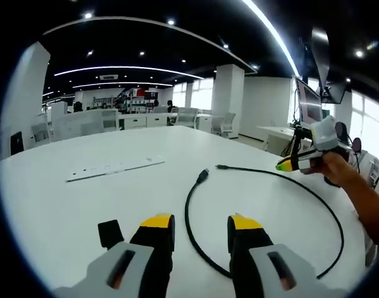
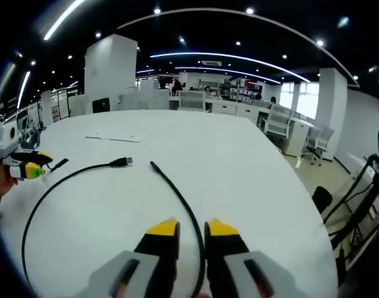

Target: Find the charging cable on the desk, coil it up and secure with Velcro.

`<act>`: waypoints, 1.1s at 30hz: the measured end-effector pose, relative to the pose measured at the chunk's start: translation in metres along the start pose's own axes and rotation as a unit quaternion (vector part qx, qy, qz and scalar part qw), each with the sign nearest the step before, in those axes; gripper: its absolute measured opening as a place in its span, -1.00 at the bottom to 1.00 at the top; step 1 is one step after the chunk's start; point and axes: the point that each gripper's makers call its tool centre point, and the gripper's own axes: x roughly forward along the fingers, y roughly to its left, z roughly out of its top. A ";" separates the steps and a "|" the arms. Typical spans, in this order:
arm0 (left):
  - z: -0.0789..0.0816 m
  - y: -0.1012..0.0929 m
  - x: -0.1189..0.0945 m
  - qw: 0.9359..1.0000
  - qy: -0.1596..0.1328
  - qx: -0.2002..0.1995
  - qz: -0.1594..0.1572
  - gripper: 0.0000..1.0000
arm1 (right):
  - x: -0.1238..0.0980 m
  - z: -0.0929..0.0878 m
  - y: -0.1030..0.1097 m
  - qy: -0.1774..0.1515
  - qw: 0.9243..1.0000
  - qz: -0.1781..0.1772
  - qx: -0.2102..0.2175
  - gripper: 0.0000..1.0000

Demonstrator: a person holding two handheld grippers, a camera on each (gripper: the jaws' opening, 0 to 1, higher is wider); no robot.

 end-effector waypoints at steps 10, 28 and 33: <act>-0.004 -0.004 0.018 1.000 0.012 0.001 0.007 -0.32 | 0.016 0.002 0.002 0.017 1.000 0.011 -0.012 -0.64; -0.004 0.008 0.037 1.000 0.006 0.002 0.028 -0.35 | 0.034 -0.005 -0.006 0.009 1.000 0.012 0.015 -0.65; -0.010 0.008 0.038 0.999 0.014 0.004 0.033 -0.37 | 0.033 -0.004 -0.011 0.008 1.000 0.008 0.012 -0.66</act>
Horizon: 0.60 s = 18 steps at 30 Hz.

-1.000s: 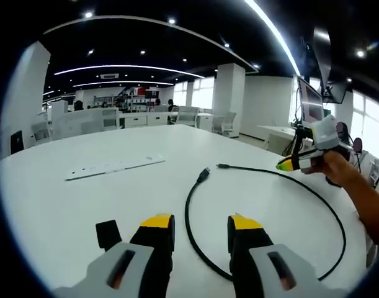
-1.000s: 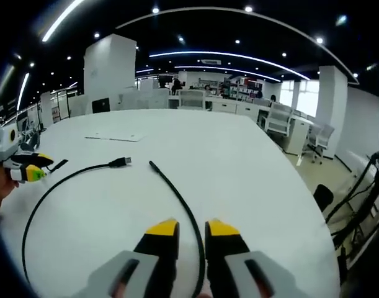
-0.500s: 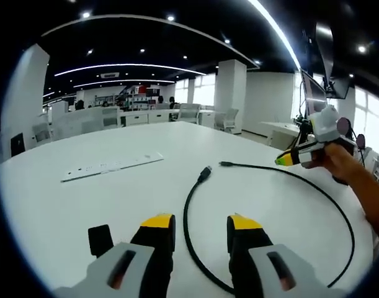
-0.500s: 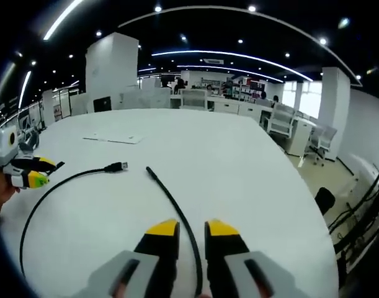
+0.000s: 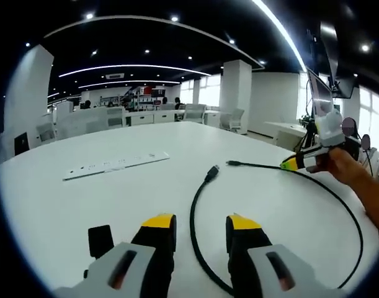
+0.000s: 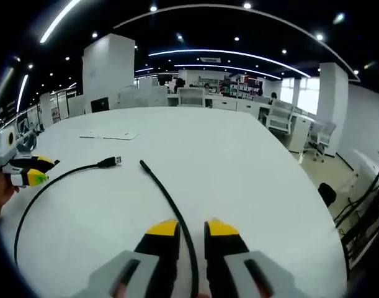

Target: Find the charging cable on the desk, coil it up and secure with Velcro.

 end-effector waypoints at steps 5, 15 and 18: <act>-0.004 0.004 0.003 1.000 0.002 -0.002 0.006 -0.39 | 0.001 -0.002 0.001 0.003 1.000 0.002 -0.003 -0.66; -0.009 0.015 0.020 1.000 0.011 -0.009 0.013 -0.43 | 0.004 -0.006 0.003 0.009 1.000 0.004 -0.007 -0.66; -0.013 0.011 0.019 1.000 0.014 -0.010 0.013 -0.45 | 0.004 -0.007 0.001 0.010 1.000 0.003 -0.007 -0.66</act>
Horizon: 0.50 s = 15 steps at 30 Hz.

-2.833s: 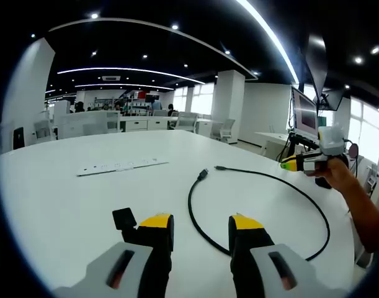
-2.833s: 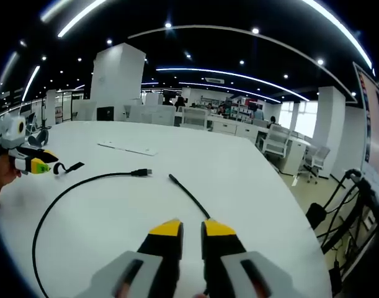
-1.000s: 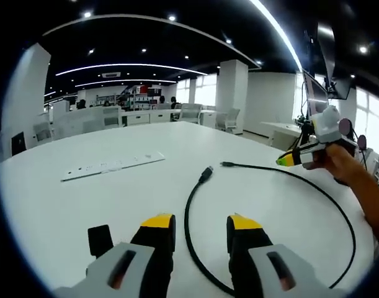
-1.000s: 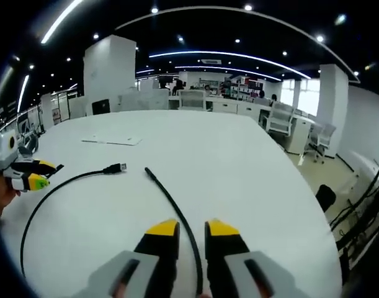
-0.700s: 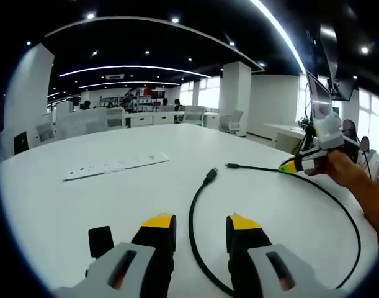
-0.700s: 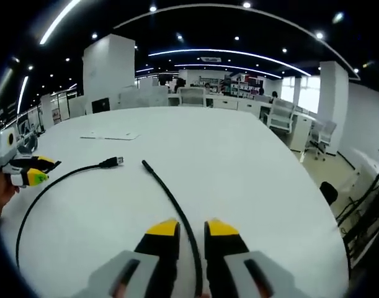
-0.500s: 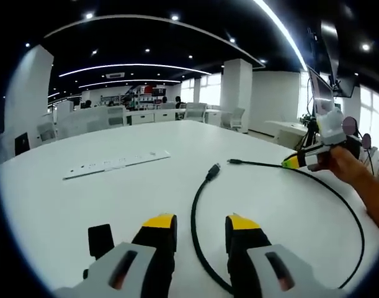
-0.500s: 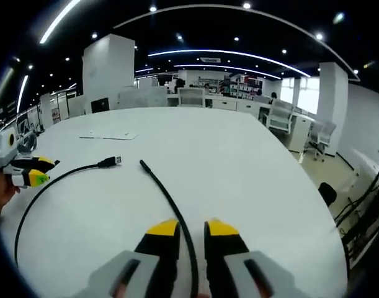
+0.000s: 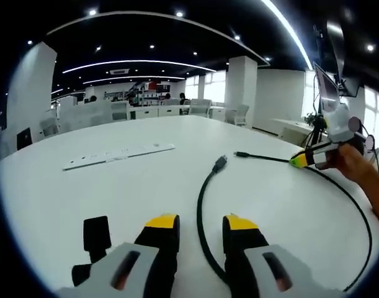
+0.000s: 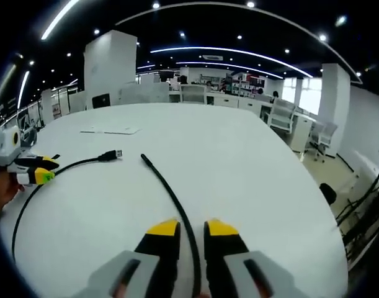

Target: Find the charging cable on the desk, coil it up and secure with Velcro.

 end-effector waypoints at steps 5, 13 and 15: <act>-0.005 -0.003 -0.002 1.000 0.000 -0.002 0.003 -0.48 | 0.000 -0.001 -0.002 -0.001 1.000 0.001 0.007 -0.66; -0.008 -0.003 -0.005 1.000 -0.006 0.001 0.011 -0.57 | 0.000 -0.002 -0.004 -0.004 1.000 0.008 0.019 -0.72; -0.007 -0.001 -0.004 1.000 -0.006 0.001 0.014 -0.60 | 0.000 -0.002 -0.004 -0.004 1.000 0.008 0.021 -0.73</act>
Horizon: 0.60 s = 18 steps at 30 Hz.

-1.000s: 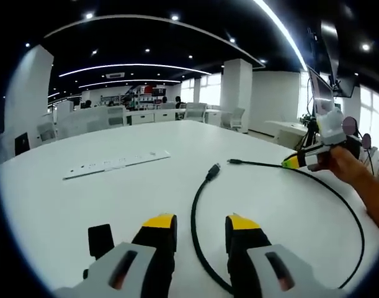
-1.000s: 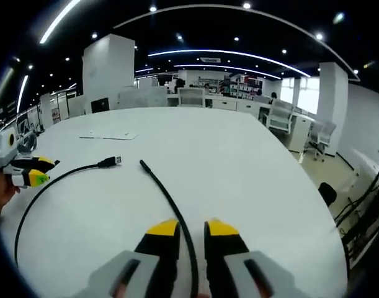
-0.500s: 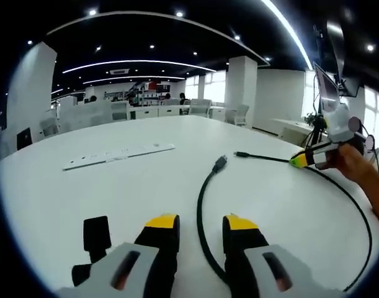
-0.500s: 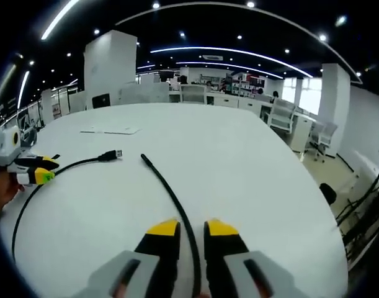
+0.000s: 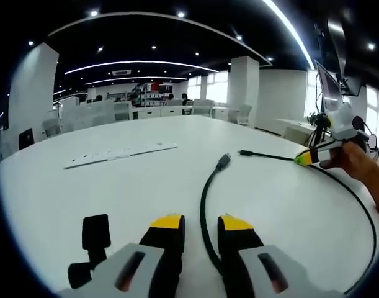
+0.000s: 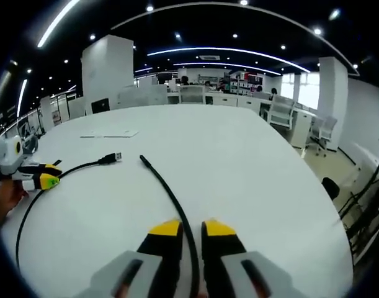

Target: Find the charging cable on the desk, coil it up and secure with Velcro.

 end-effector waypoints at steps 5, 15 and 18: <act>0.003 0.008 0.007 1.000 -0.002 0.006 0.001 -0.67 | -0.001 -0.001 -0.001 0.003 1.000 0.004 0.006 -0.83; 0.003 0.008 0.008 1.000 -0.009 0.003 0.002 -0.87 | -0.002 -0.001 0.001 0.004 1.000 0.006 0.003 -0.87; 0.003 0.008 0.007 1.000 -0.009 0.002 0.001 -0.88 | -0.002 -0.001 0.001 0.004 1.000 0.007 -0.001 -0.88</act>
